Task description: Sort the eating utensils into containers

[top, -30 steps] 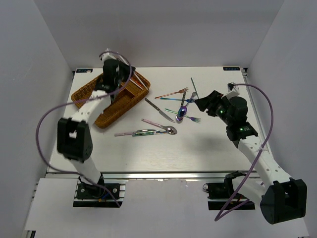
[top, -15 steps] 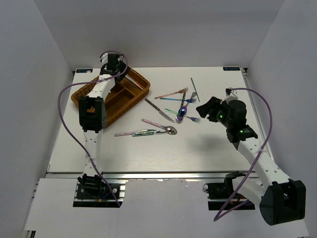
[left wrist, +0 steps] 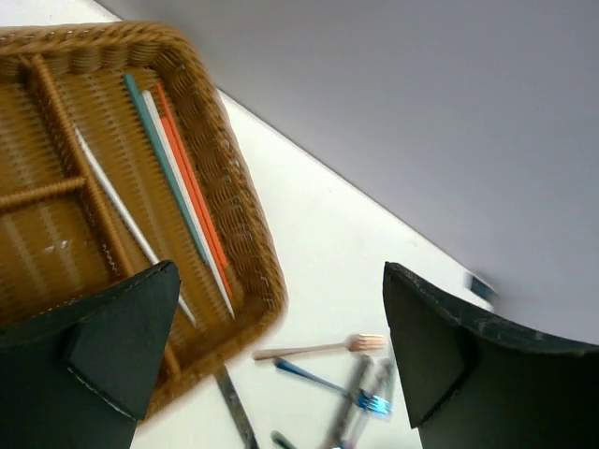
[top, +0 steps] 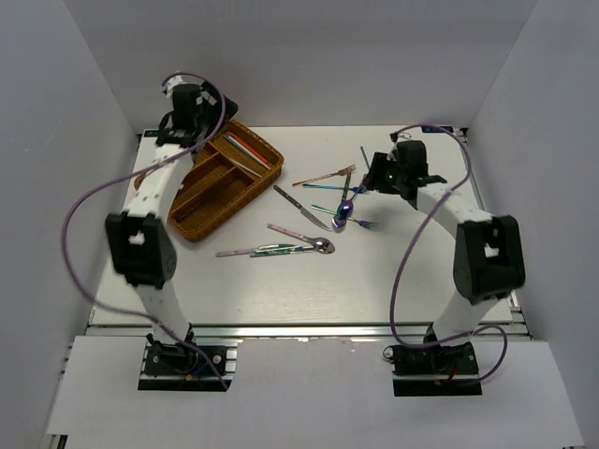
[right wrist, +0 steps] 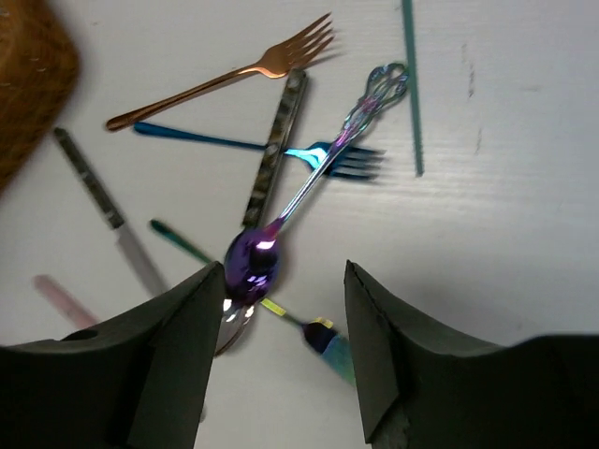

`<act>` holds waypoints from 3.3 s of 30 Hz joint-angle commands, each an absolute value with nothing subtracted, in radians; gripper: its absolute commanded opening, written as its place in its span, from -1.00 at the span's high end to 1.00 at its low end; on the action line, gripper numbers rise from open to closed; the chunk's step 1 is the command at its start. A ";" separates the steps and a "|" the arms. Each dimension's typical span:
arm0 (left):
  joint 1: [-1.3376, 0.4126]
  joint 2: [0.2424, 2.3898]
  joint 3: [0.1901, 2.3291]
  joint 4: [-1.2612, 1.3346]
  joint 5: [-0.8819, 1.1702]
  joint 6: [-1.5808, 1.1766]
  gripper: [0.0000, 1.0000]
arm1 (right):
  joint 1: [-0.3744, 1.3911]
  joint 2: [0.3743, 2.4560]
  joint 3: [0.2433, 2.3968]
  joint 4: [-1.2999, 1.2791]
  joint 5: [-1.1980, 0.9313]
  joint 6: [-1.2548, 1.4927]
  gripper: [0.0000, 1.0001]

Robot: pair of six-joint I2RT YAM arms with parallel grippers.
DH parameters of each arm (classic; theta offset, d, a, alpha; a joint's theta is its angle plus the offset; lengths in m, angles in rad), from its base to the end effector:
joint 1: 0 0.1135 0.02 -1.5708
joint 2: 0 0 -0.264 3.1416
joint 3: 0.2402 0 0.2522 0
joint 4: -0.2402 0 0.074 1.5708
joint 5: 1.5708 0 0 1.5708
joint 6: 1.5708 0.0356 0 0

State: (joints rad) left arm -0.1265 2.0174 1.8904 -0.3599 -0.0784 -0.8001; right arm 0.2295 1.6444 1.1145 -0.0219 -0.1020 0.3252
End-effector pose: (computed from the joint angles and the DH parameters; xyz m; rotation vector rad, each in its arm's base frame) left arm 0.4779 -0.0580 0.3289 -0.7380 1.9583 -0.4895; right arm 0.3636 0.0887 0.2474 0.0416 2.1501 0.4344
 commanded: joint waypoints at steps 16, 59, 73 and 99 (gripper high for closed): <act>-0.152 0.979 0.789 -0.233 0.216 -0.509 -0.96 | 0.222 2.371 2.054 -0.344 0.074 0.005 -0.02; -0.334 1.152 0.635 0.776 0.494 -1.057 -0.96 | 0.224 1.424 0.935 0.241 -0.696 0.566 1.00; -0.486 1.177 0.627 0.620 0.325 -0.966 -0.88 | 0.573 1.264 0.890 0.405 -0.655 0.713 1.00; -0.184 1.748 1.413 -0.029 -0.190 -0.755 1.00 | 0.433 1.106 0.706 0.145 -0.218 0.631 -0.23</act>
